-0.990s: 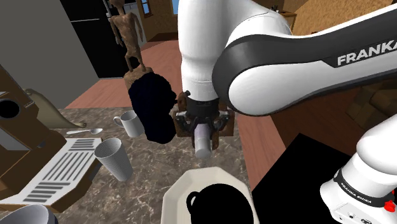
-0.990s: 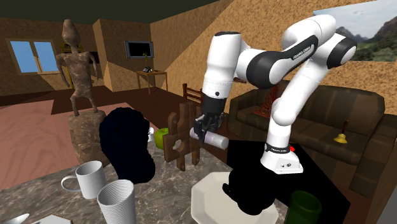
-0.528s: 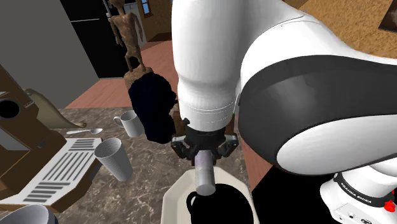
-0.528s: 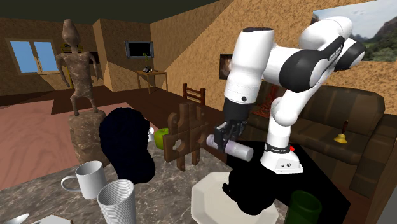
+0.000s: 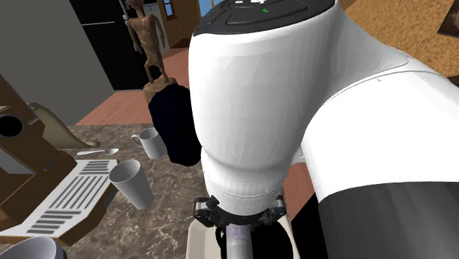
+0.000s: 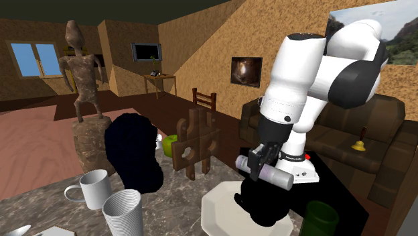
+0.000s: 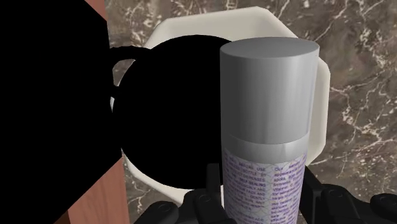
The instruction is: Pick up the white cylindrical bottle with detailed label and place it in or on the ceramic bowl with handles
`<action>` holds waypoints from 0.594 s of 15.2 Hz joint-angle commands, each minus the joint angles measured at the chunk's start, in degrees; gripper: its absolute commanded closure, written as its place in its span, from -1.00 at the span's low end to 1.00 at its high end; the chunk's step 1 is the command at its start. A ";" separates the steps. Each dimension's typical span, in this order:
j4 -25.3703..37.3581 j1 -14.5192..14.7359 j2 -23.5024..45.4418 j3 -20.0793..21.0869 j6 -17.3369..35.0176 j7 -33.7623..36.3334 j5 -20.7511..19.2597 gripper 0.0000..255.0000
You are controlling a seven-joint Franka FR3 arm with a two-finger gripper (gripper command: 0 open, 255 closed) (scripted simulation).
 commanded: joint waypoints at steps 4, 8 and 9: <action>-2.70 -0.84 0.59 2.31 3.62 0.40 0.38 1.00; -4.69 -2.15 1.40 4.79 6.76 0.82 0.51 1.00; -5.37 -2.73 1.73 5.79 7.90 0.99 0.52 1.00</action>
